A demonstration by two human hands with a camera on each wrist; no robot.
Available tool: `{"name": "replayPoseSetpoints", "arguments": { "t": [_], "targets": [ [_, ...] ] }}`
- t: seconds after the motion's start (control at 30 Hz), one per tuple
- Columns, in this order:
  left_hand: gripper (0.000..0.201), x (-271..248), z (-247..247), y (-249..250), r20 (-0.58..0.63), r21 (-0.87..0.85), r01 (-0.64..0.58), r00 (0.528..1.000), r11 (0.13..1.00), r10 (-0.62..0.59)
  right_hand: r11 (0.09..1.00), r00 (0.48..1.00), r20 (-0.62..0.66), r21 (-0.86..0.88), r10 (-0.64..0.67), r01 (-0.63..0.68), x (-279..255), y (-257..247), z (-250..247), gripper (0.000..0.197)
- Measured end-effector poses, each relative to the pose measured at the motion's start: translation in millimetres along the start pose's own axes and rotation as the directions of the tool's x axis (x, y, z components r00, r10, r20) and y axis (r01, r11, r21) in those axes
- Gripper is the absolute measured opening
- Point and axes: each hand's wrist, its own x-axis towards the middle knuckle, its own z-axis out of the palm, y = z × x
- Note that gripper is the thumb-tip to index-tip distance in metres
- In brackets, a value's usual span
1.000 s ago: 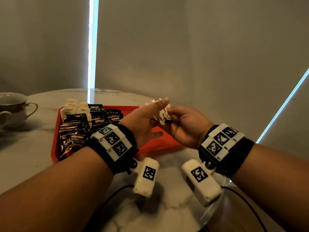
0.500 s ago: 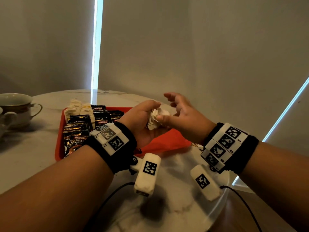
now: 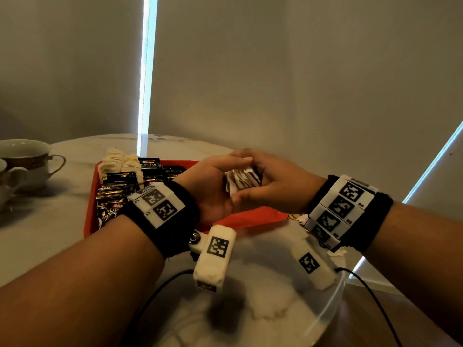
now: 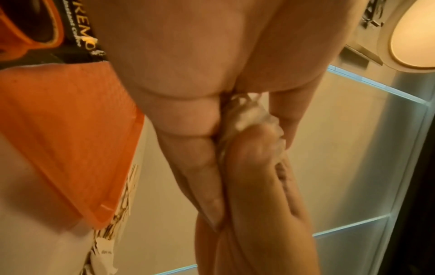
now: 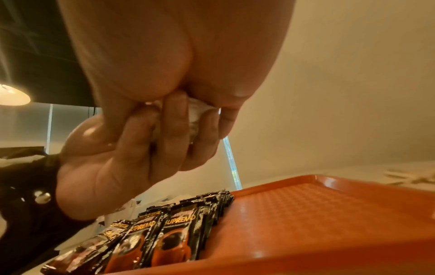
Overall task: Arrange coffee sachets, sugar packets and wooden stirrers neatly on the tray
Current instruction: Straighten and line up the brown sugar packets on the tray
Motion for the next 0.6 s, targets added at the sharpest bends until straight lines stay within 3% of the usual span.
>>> {"name": "replayPoseSetpoints", "arguments": {
  "t": [0.07,0.13,0.23,0.3,0.4,0.5,0.6],
  "targets": [
    [0.032,0.7,1.3,-0.2,0.016,-0.025,0.012,1.0,1.0,-0.012,0.994,0.999,-0.002,0.101,0.035,-0.035,-1.9,1.2,1.6,0.081],
    [0.04,-0.7,3.8,-0.4,0.003,0.053,0.03,1.0,0.998,-0.03,0.982,0.998,-0.016,0.18,0.066,-0.062,-1.4,0.0,3.6,0.083],
    [0.065,-0.6,3.9,-0.6,-0.012,0.18,0.073,0.997,0.981,-0.072,0.966,0.997,-0.02,0.249,0.081,-0.073,0.6,-1.2,3.9,0.061],
    [0.073,0.6,2.6,-0.1,-0.022,0.14,0.054,0.998,0.989,-0.052,0.958,0.995,-0.01,0.271,0.096,-0.089,0.8,-1.7,2.7,0.044],
    [0.06,0.6,0.2,2.0,-0.051,-0.007,0.043,0.998,0.999,-0.043,0.95,0.991,-0.052,0.295,0.119,-0.099,2.5,1.4,3.8,0.036],
    [0.045,0.2,0.8,2.4,-0.059,0.012,-0.01,0.998,1.0,0.01,0.95,0.983,-0.129,0.301,0.131,-0.087,4.0,4.3,5.9,0.033],
    [0.045,0.8,2.4,2.4,-0.066,0.023,-0.031,0.997,0.999,0.032,0.952,0.973,-0.184,0.296,0.138,-0.079,4.7,4.4,7.2,0.033]
  ]
}}
